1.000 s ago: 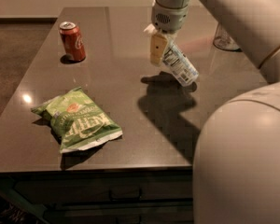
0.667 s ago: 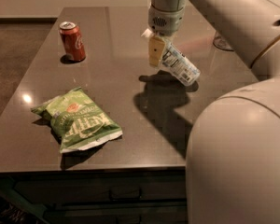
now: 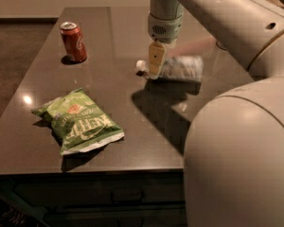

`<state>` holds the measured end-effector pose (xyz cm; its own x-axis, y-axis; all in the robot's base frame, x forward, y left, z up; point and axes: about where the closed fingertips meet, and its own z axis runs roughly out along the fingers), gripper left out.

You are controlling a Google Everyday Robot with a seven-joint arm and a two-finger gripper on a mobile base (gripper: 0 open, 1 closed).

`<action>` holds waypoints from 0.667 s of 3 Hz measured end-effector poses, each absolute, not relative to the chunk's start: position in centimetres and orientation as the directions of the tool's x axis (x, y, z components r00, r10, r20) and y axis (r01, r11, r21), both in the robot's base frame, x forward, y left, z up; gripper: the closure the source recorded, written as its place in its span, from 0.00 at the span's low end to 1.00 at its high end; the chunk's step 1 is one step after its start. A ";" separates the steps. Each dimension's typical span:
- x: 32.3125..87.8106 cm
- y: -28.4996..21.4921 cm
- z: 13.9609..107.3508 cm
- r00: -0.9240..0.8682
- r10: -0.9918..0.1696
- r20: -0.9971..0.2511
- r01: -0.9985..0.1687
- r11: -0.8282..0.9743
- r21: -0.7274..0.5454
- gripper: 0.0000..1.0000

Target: Knock blue plastic bottle over

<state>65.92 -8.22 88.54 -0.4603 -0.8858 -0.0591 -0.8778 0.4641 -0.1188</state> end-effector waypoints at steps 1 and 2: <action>65.5 -9.0 86.7 -0.468 -0.883 -0.046 -0.878 0.470 -0.092 0.00; 66.0 -8.7 86.6 -0.465 -0.883 -0.059 -0.877 0.469 -0.102 0.00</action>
Offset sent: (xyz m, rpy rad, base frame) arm -0.0229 -0.0223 -0.0259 -0.0121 0.0917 -0.0224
